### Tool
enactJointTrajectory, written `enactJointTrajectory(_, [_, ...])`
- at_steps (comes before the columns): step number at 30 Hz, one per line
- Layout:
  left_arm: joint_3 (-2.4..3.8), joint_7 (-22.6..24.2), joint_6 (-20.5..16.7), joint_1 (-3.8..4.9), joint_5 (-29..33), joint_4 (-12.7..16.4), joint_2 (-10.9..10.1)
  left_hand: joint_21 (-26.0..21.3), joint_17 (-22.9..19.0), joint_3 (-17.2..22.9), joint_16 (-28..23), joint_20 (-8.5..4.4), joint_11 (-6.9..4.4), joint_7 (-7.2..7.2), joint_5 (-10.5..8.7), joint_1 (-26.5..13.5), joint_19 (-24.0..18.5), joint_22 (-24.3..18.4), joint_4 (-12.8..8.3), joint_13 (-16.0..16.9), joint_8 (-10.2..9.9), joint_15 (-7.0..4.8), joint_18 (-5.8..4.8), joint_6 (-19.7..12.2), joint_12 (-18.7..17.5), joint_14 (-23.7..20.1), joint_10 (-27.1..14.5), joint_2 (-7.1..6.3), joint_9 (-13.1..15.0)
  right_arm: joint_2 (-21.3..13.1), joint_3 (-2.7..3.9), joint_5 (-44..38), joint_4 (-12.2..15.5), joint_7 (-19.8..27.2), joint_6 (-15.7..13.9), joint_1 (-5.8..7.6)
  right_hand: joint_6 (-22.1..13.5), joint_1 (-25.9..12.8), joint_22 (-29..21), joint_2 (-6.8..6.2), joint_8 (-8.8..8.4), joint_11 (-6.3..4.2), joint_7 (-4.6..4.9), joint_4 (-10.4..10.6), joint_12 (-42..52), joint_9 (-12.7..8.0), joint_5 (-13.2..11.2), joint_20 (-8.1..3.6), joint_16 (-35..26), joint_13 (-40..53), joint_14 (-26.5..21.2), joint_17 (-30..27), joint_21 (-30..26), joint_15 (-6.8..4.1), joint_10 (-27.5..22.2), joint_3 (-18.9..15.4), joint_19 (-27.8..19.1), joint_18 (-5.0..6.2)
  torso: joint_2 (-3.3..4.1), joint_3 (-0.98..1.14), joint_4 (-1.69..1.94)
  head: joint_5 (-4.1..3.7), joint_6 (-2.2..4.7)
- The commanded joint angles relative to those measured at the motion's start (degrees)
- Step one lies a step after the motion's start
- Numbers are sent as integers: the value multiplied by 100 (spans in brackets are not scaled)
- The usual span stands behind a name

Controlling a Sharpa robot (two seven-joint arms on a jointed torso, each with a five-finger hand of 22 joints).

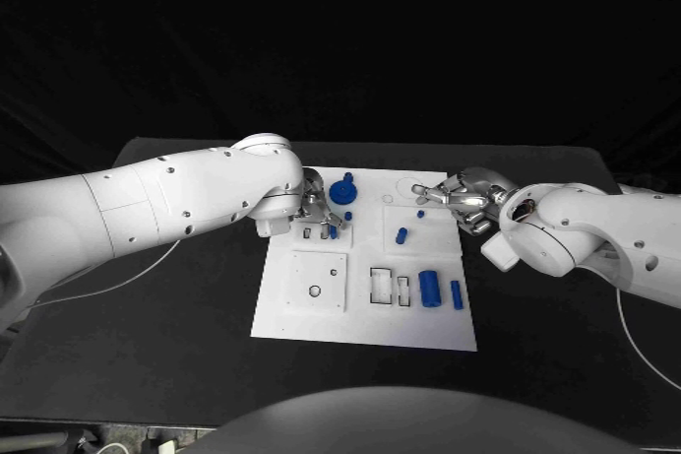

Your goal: Assemble the parts on the task board

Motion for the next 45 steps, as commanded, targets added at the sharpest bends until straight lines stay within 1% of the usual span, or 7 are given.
enactJointTrajectory(1, [2, 73, 72, 0, 55, 0, 11, 14, 1506, 36, 15, -38, -46, 2, 34, 66, 582, 1510, -8, 1506, -36, -39, -42, 46, 14, 618, 596, -10, 5, 4, -1, -67, -2, -26, 86, -6, 23, 20, 1508, 33, 22, 32, 27, 0, 16, 9, 0, 32, 23, 1509, 608, 1508, 26, 46, 600, -36, 611, -80, 2, 1, -1, 0, 1])
enactJointTrajectory(12, [2, 82, 136, 0, 179, -42, 30, 14, 1506, 36, 15, -42, -48, 3, 50, 117, 582, 1510, -9, 1506, -53, -42, -42, 43, 14, 618, 596, -29, 27, -1, -2, -76, -2, -60, 95, -10, 23, 20, 1508, 33, 22, 32, 27, 0, 16, 9, 0, 32, 23, 1509, 608, 1508, 26, 46, 600, -36, 611, -80, 2, 3, -5, -2, 1])
enactJointTrajectory(19, [1, 55, 212, 0, 226, -57, 38, 14, 1506, 36, 15, -43, -47, 3, 51, 119, 582, 1510, -9, 1506, -54, -42, -42, 43, 14, 618, 596, -30, 29, -6, -2, -80, -4, -74, 95, -12, 23, 20, 1508, 33, 22, 32, 27, 0, 16, 9, 0, 32, 23, 1509, 608, 1508, 26, 46, 600, -36, 611, -80, 3, 3, 3, -14, 1])
enactJointTrajectory(25, [1, 37, 256, 0, 238, -67, 43, 14, 1506, 41, 15, -44, -48, 1, 55, 147, 582, 1510, -12, 1506, -57, -43, -42, 44, 14, 618, 596, -30, 41, -3, -2, -82, -6, -81, 95, -12, 23, 29, 1508, 37, 25, 33, 28, 0, 16, 10, 2, 32, 23, 1509, 608, 1508, 26, 46, 600, -41, 611, -80, -2, 3, -6, -7, 1])
enactJointTrajectory(29, [0, 20, 298, 0, 243, -75, 50, 14, 1506, 72, 15, -48, -55, -8, 60, 269, 582, 1510, -21, 1506, -70, -48, -42, 43, 14, 618, 596, -23, 83, -3, -2, -84, -6, -87, 91, -13, 23, 34, 1508, 38, 27, 33, 28, 0, 16, 11, 3, 32, 23, 1509, 608, 1508, 26, 46, 600, -43, 611, -80, 2, -1, 0, -17, 1])
enactJointTrajectory(39, [-1, 25, 315, 0, 248, -75, 61, 14, 1506, 312, 15, -62, -84, -38, 96, 836, 582, 1510, -70, 1506, -122, -73, -42, 38, 14, 618, 596, 10, 242, -4, -2, -86, -9, -103, 93, -15, 23, 42, 1508, 41, 29, 34, 29, -1, 16, 12, 7, 33, 23, 1509, 608, 1508, 26, 47, 600, -46, 611, -80, 1, -1, -1, -18, 1])
enactJointTrajectory(45, [-2, 53, 303, 0, 249, -64, 53, 14, 1506, 404, 15, -63, -86, -40, 175, 967, 582, 1510, -59, 1506, -144, -80, -42, 38, 14, 618, 596, -6, 297, -6, -3, -87, -9, -120, 96, -16, 24, 47, 1508, 45, 31, 34, 30, -1, 16, 12, 10, 33, 23, 1509, 608, 1508, 26, 47, 600, -47, 611, -80, 0, 2, -2, -20, 1])
